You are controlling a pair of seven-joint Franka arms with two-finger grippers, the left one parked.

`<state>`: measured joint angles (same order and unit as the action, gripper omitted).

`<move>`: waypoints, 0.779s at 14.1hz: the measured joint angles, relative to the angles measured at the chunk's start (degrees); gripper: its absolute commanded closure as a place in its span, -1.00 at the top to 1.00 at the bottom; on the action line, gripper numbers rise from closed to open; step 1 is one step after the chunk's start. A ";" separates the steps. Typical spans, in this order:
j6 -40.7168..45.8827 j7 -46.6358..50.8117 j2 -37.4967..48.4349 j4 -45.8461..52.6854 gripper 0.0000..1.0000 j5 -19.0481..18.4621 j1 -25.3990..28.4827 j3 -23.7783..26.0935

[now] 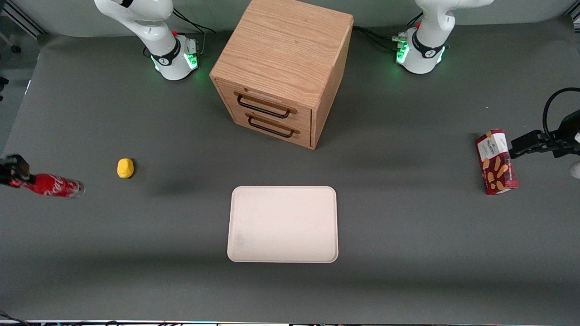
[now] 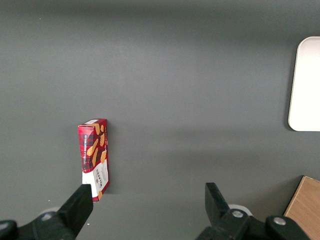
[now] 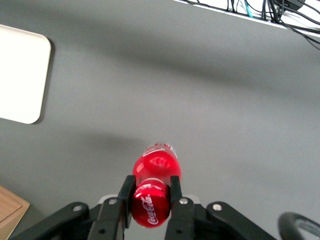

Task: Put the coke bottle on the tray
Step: 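Lift the bottle and pull it back toward the right arm base, then carry the bottle over the white tray's edge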

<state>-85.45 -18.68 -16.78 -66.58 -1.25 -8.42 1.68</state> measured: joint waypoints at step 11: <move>1.95 11.48 2.37 -1.64 -1.00 0.08 11.86 0.57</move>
<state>-83.50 -7.20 -14.41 -68.22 -1.16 3.45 2.24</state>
